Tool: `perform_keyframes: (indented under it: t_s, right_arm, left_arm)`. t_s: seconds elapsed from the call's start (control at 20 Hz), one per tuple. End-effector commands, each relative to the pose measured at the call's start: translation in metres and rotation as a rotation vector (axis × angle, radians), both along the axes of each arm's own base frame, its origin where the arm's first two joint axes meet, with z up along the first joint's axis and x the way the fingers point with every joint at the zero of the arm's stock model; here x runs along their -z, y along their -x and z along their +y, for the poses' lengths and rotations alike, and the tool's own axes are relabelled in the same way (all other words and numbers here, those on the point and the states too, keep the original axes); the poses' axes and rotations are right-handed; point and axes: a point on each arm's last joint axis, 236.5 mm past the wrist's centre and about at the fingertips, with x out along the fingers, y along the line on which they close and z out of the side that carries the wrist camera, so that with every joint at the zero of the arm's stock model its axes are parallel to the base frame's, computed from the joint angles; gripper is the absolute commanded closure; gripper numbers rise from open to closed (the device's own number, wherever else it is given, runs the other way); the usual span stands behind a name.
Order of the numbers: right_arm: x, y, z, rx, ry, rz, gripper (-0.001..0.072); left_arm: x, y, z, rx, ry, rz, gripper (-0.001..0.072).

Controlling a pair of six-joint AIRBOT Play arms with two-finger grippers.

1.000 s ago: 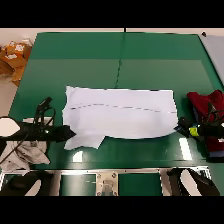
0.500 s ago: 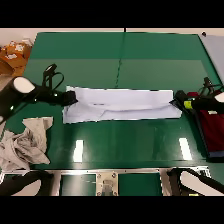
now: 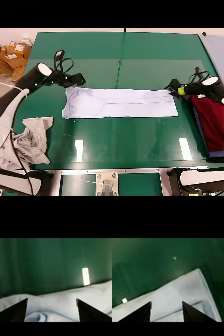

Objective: Fold the shirts.

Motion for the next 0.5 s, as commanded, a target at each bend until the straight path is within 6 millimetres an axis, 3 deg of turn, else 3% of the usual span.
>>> perform_keyframes:
  t_s: [0.0,0.05,0.1,0.15,0.25,0.45]
  right_arm:
    - [-0.019,0.014,-0.038,-0.1,0.002,0.018,0.0159]
    - [-0.018,0.024,-0.053,-0.118,0.012,0.02,0.0113]
    - [-0.012,0.035,-0.062,-0.152,0.009,0.034,0.0113]
    - [-0.001,0.048,-0.067,-0.186,-0.019,0.068,0.0113]
    - [0.025,0.068,-0.062,-0.27,-0.085,0.127,0.0113]
    - [0.053,0.075,-0.01,-0.423,-0.308,0.126,0.0113]
  left_arm:
    - [-0.022,-0.018,0.0,0.039,-0.038,-0.057,0.0033]
    - [-0.029,-0.017,-0.002,0.054,-0.034,-0.055,0.0033]
    - [-0.035,-0.016,-0.005,0.067,-0.027,-0.051,0.0035]
    - [-0.04,-0.013,-0.009,0.069,-0.009,-0.028,0.0156]
    - [-0.046,0.0,-0.019,0.104,0.031,0.028,0.0679]
    - [-0.053,0.026,-0.046,0.163,0.158,0.132,0.0684]
